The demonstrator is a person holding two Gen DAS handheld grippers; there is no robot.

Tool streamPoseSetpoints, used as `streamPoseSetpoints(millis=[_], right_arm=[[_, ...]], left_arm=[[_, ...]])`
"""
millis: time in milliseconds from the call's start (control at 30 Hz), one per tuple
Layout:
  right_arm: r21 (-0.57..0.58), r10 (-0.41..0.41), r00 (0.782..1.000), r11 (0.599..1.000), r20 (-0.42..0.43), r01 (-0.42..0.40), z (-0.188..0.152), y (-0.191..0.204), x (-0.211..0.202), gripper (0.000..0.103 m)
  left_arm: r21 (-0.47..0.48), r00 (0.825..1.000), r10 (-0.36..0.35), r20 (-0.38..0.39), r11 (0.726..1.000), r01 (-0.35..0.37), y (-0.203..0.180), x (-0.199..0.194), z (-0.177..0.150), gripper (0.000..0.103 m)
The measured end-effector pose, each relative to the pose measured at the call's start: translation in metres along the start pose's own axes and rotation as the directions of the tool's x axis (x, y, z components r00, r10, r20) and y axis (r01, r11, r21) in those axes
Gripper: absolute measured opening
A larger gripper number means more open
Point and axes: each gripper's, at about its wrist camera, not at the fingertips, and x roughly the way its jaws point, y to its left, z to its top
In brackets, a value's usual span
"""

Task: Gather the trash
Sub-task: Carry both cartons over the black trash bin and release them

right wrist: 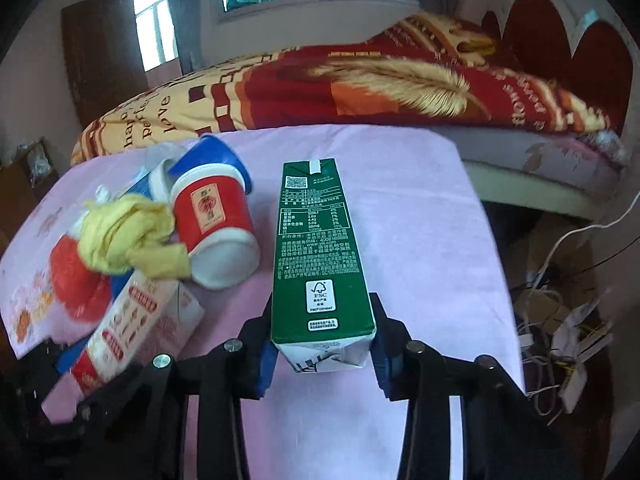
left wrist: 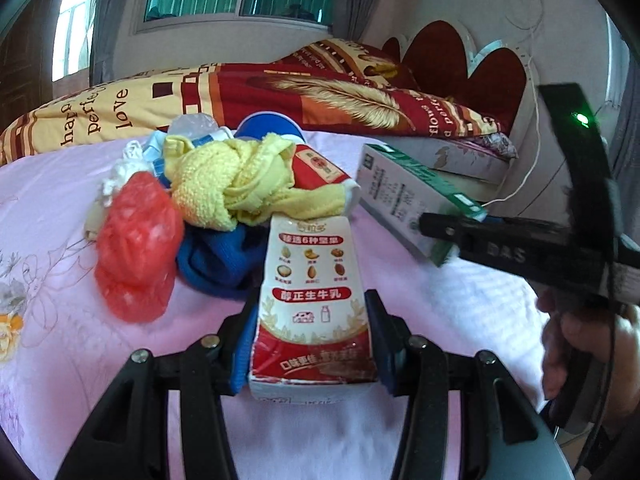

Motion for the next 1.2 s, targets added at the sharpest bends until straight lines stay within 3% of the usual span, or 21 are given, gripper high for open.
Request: streamPoseSetpoints(millis=[267,700,1200], right_arm=[[0.0,-0.066,0.997,0.998,0.046,0.066,-0.046,-0.009,-0.068,0.041],[0.107,-0.173,0.978,0.981,0.119,0.16,-0.112,-0.048,-0.183,0.041],[0.314,-0.329,0.944,0.899,0.023,0.305,-0.21,-0.151,-0.231,0.041]], left_arm=[[-0.012,0.999,-0.044,-0.012,0.999,0.044,-0.008,-0.024,-0.012,0.05],[0.073,0.994,-0.111,0.013,0.991,0.11,-0.049,-0.066,-0.032,0.05],[0.244,0.962,-0.272,-0.031,0.931,0.272,-0.153,-0.065,-0.044,0.05]])
